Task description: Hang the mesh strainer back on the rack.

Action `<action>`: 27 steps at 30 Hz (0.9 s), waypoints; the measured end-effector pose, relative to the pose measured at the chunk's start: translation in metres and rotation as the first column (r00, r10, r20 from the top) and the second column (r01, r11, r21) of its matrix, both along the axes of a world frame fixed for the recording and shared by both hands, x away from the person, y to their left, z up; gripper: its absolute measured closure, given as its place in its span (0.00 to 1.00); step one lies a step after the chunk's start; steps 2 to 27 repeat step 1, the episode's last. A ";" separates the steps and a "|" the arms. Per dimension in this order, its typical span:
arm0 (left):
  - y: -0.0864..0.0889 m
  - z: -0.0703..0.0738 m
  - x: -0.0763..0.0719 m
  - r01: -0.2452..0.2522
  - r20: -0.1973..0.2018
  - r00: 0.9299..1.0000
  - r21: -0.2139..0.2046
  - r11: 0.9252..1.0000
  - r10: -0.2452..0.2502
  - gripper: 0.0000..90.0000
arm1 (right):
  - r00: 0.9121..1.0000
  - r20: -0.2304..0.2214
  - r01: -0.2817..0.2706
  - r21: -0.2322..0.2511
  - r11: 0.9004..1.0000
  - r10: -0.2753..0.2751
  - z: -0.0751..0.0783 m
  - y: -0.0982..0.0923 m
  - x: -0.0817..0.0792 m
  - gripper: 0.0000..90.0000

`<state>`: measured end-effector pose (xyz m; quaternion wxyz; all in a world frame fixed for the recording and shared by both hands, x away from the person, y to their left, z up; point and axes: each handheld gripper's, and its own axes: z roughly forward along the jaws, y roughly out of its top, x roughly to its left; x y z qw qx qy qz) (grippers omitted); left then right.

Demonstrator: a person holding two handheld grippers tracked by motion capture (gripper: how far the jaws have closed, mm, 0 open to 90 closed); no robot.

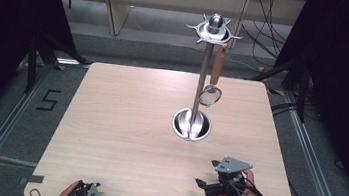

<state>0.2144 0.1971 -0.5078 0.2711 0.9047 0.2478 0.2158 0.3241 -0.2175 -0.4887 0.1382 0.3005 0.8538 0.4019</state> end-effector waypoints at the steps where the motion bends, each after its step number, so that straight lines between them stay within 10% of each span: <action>1: 0.000 0.000 0.000 -0.001 0.000 1.000 0.000 1.000 0.001 0.19 | 1.000 0.000 0.009 0.006 1.000 -0.009 0.001 -0.001 0.000 0.18; 27: 0.000 0.000 0.000 -0.001 0.000 1.000 0.000 1.000 0.001 0.19 | 1.000 0.000 0.009 0.006 1.000 -0.009 0.001 -0.001 0.000 0.18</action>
